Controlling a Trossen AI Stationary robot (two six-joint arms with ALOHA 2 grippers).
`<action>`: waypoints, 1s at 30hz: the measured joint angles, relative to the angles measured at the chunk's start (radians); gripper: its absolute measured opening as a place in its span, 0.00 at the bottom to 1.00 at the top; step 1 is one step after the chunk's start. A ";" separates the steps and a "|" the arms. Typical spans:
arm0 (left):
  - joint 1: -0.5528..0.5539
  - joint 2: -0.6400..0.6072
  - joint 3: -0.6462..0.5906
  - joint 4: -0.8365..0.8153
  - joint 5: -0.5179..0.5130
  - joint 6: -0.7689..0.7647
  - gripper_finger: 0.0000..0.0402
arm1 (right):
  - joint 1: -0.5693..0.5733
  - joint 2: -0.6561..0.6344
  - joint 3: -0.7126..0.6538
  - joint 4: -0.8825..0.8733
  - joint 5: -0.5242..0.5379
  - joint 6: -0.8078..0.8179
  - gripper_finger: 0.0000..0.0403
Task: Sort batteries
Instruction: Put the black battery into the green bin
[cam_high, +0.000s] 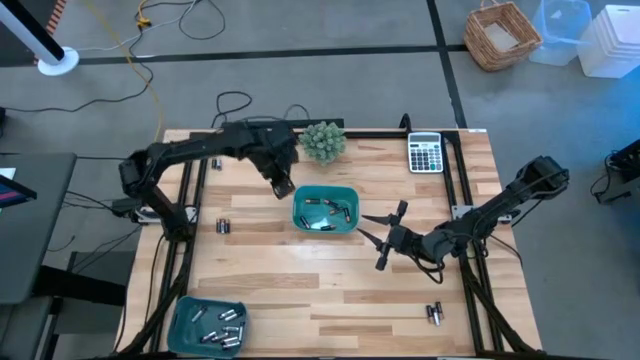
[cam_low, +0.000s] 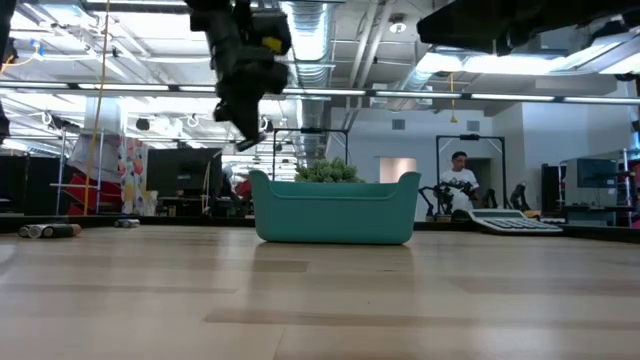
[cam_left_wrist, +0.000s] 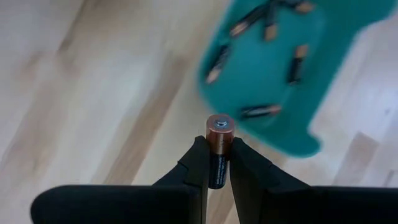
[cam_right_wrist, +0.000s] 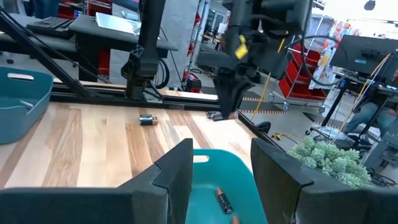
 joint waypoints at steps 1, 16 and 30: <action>-0.022 0.000 0.000 0.024 0.000 0.000 0.10 | 0.000 0.000 0.000 0.000 0.000 0.000 0.44; -0.265 0.007 0.000 0.340 -0.002 0.051 0.10 | 0.012 -0.018 0.000 -0.015 0.002 -0.012 0.44; -0.381 0.097 -0.003 0.488 -0.190 0.091 0.10 | 0.149 -0.156 0.001 -0.134 0.109 -0.015 0.44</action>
